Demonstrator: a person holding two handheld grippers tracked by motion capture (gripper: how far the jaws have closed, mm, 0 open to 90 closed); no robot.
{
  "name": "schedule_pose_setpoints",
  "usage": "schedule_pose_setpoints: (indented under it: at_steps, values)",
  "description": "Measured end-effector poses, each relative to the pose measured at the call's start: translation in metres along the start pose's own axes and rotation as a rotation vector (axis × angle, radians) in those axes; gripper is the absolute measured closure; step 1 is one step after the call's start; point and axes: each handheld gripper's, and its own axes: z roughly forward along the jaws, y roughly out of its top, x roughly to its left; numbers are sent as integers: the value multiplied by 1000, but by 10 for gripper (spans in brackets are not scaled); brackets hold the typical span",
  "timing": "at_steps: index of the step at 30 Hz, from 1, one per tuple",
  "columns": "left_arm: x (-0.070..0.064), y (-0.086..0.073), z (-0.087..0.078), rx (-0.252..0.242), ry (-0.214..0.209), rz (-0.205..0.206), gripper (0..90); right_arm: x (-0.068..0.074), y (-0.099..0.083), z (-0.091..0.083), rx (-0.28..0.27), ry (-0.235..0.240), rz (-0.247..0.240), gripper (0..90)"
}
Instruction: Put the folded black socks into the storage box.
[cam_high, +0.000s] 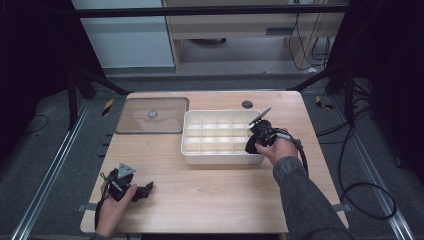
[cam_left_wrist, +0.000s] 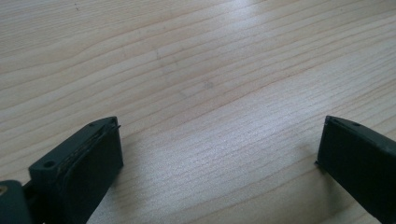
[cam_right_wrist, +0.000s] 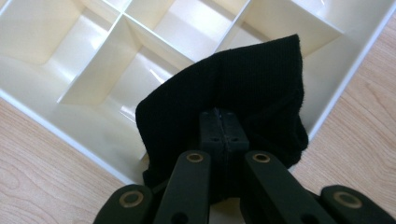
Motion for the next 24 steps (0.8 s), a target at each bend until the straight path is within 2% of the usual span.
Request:
schedule_pose_setpoints:
  at_steps: [24]
  values:
    - [-1,0,0,-1,-1,0,0,0,-1,6,37,0,4,900]
